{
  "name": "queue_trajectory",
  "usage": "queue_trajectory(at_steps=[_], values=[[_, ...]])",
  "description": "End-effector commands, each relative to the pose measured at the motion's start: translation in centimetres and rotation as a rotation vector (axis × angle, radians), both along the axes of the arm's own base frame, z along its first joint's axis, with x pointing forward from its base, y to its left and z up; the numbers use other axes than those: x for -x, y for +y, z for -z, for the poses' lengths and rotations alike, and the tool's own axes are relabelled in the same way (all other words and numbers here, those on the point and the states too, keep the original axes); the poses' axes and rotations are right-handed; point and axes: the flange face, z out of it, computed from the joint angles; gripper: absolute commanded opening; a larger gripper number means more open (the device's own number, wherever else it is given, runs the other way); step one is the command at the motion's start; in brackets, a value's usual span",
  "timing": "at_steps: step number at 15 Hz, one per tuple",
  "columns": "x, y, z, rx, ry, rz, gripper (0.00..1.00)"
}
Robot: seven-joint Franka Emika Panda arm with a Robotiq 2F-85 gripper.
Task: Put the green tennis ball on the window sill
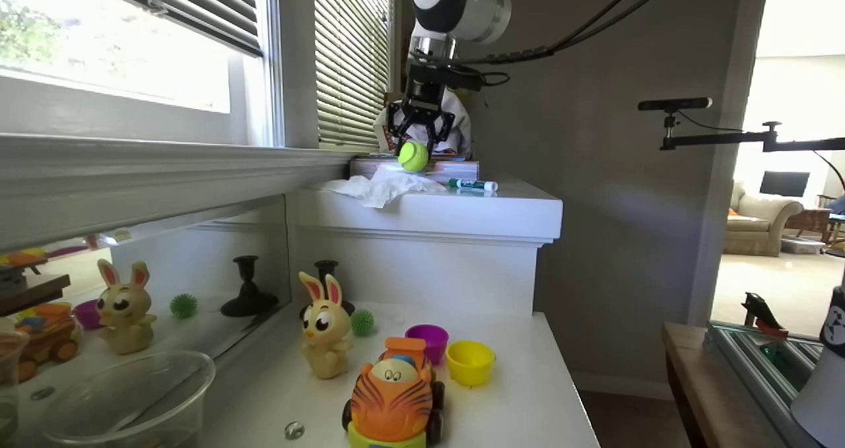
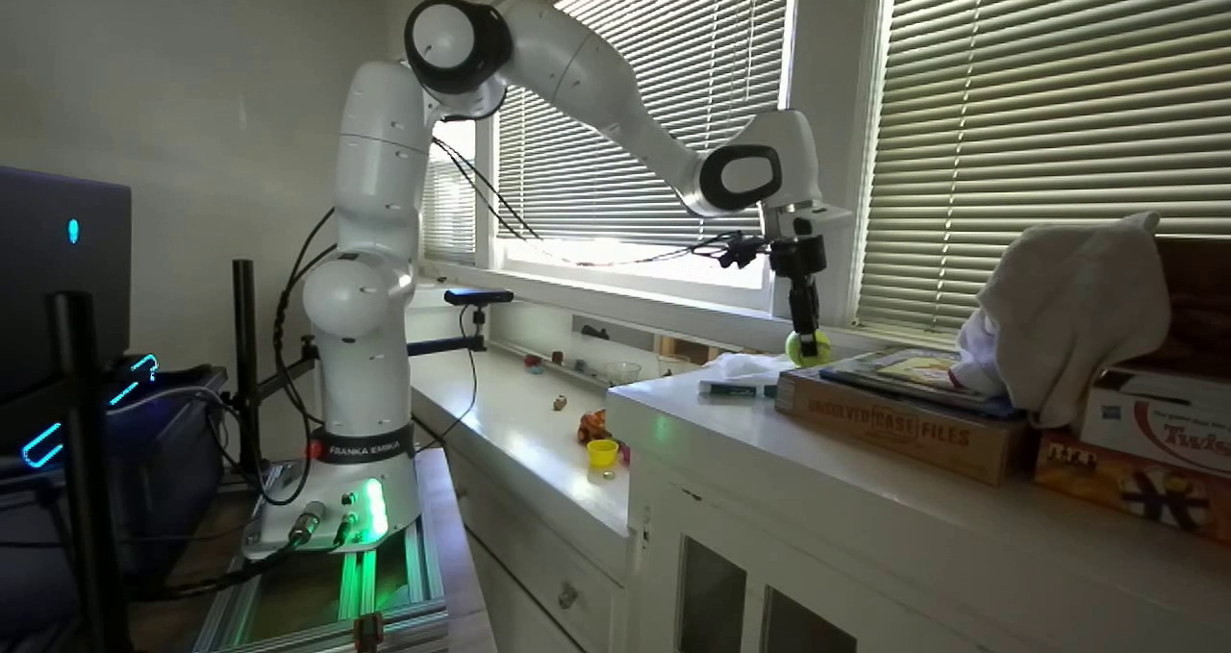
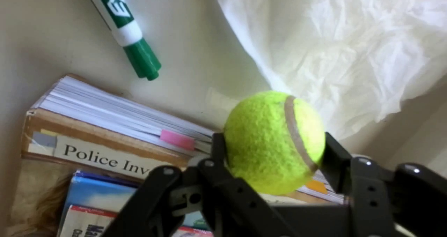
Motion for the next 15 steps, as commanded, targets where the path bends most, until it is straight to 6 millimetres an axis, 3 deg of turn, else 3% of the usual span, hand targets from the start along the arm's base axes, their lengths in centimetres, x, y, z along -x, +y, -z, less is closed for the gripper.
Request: queue_trajectory(at_steps=[1, 7, 15], values=[[0.9, 2.6, -4.6, -0.098, -0.019, -0.093, 0.42], [-0.2, 9.9, -6.8, -0.144, -0.091, -0.333, 0.42], [0.1, 19.3, -4.4, -0.112, -0.039, -0.663, 0.42]])
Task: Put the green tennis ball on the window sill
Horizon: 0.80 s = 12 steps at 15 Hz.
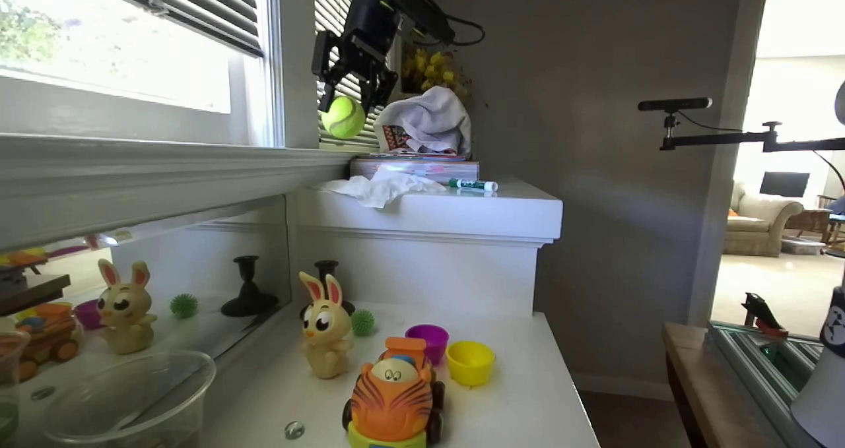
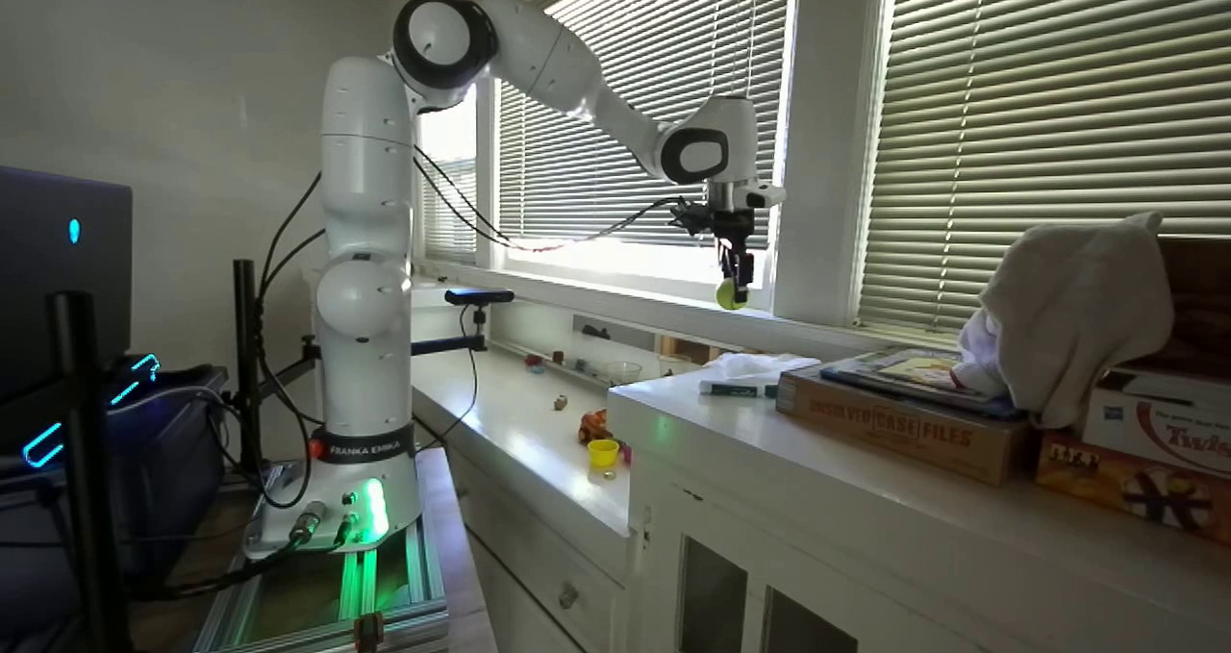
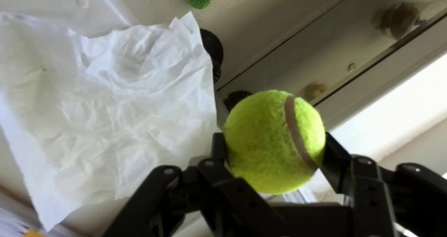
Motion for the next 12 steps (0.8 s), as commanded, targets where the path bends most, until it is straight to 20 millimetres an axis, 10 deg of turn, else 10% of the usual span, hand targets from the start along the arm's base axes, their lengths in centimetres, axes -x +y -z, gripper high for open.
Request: queue_trajectory(at_steps=[1, 12], values=[[1.2, 2.9, 1.3, 0.021, 0.002, -0.129, 0.42], [1.6, 8.6, 4.3, 0.138, -0.232, -0.337, 0.42]])
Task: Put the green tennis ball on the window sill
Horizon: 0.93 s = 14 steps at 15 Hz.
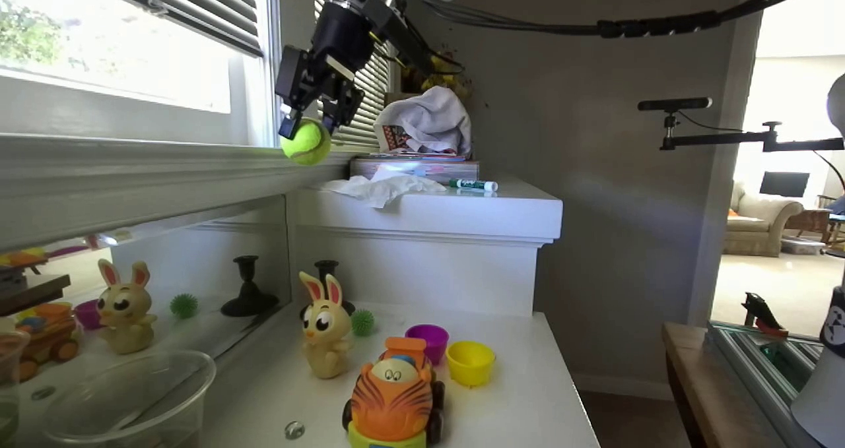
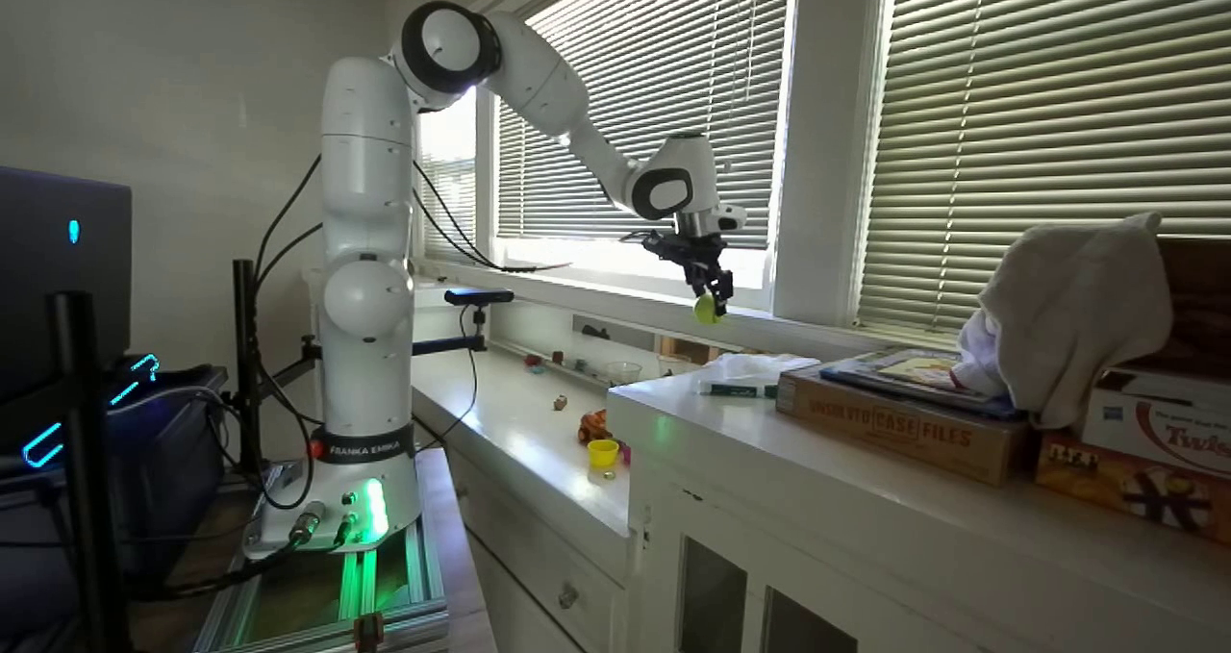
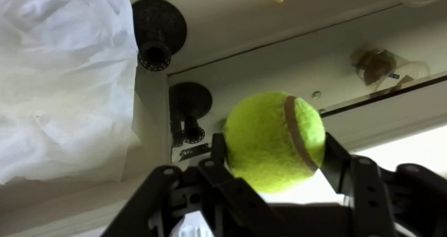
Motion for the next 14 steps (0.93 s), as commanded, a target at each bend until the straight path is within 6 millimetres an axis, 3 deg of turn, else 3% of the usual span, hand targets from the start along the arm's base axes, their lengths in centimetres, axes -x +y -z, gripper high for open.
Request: queue_trajectory(at_steps=[1, 8, 14], values=[[0.6, 1.2, 0.0, 0.027, -0.087, -0.051, 0.42], [-0.2, 2.5, -0.9, 0.02, -0.195, -0.054, 0.42], [-1.7, 2.7, -0.2, 0.017, -0.279, -0.032, 0.42]])
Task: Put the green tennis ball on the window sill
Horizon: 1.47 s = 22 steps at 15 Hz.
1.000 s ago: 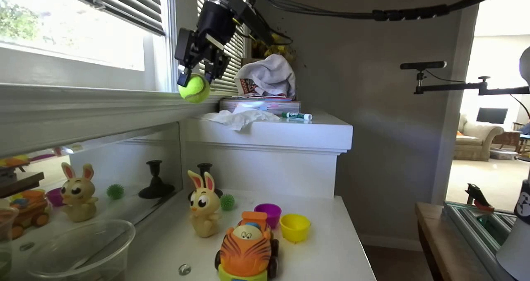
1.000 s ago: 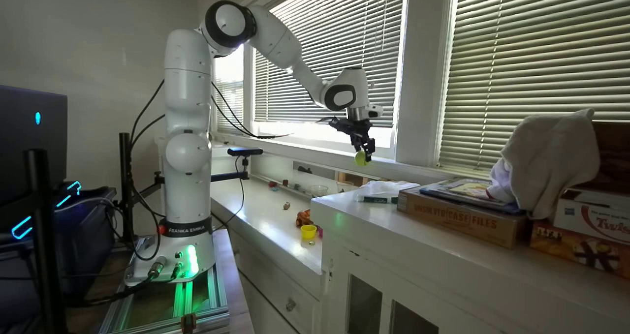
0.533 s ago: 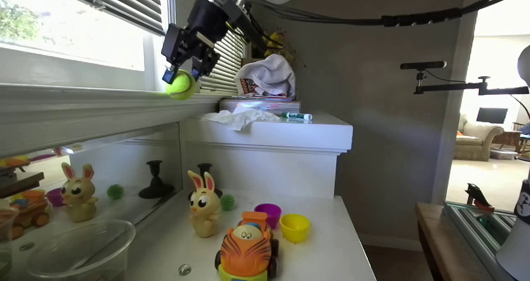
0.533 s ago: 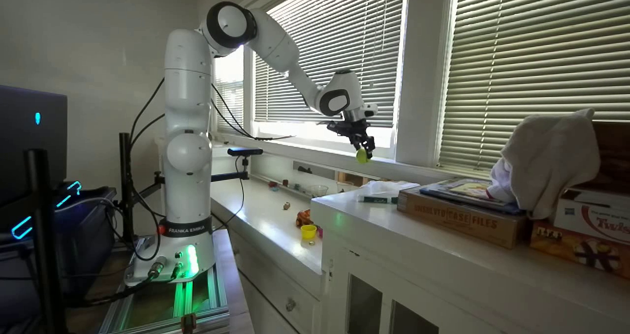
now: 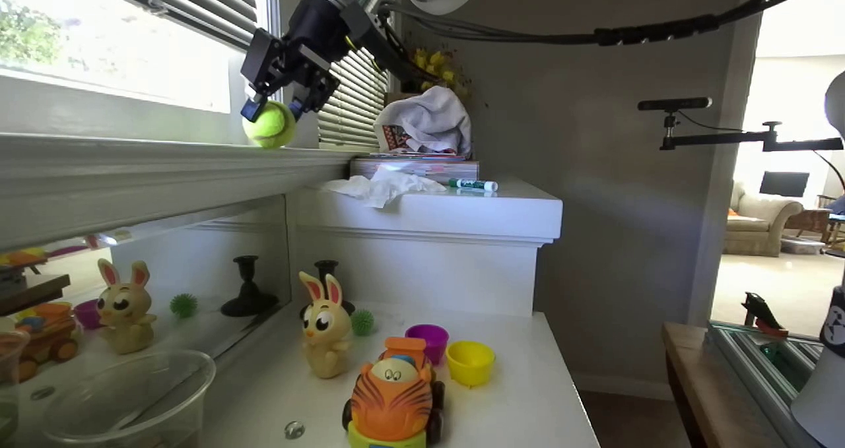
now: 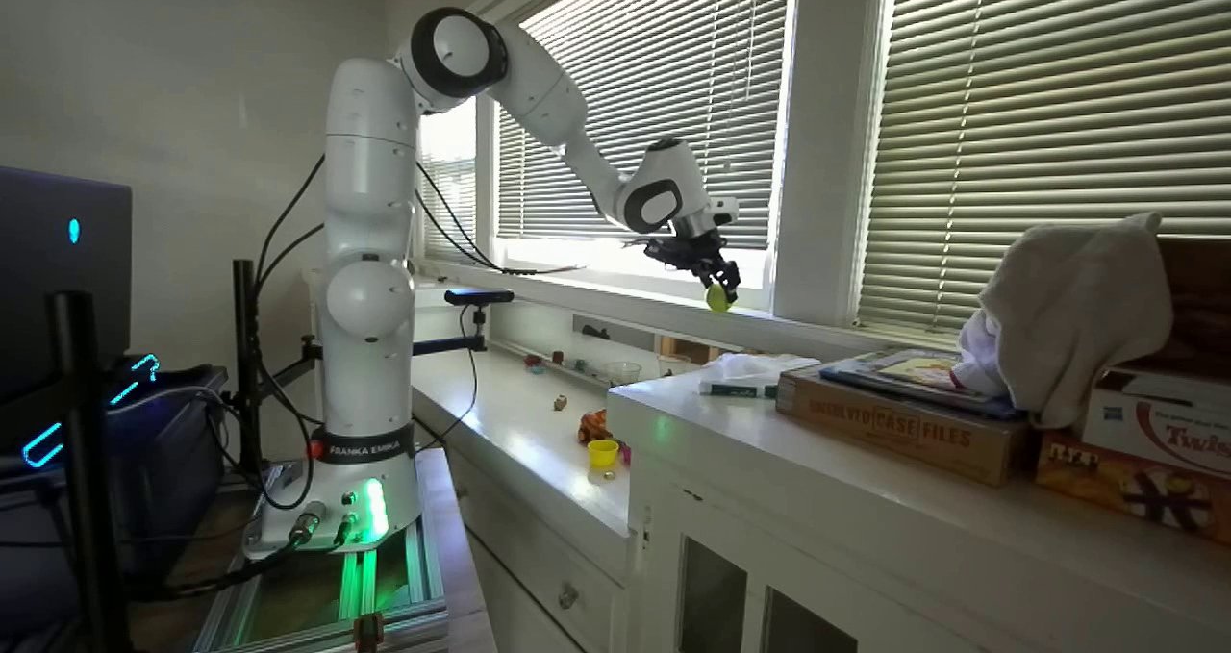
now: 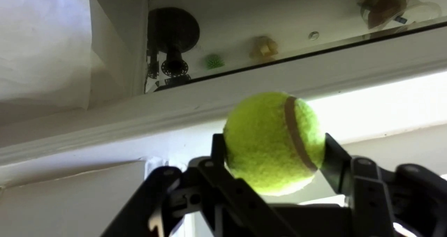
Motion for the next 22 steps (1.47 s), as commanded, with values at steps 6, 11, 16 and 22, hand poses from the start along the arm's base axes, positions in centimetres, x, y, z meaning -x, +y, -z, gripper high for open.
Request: queue_trajectory(at_steps=[6, 11, 16, 22], values=[[-1.2, 1.1, 1.2, 0.002, -0.099, -0.01, 0.42], [-1.5, 1.7, 2.2, 0.007, -0.155, -0.015, 0.42], [-1.8, 2.0, 2.7, 0.009, -0.194, -0.013, 0.42], [-1.7, 2.0, 2.8, 0.016, -0.195, -0.019, 0.92]])
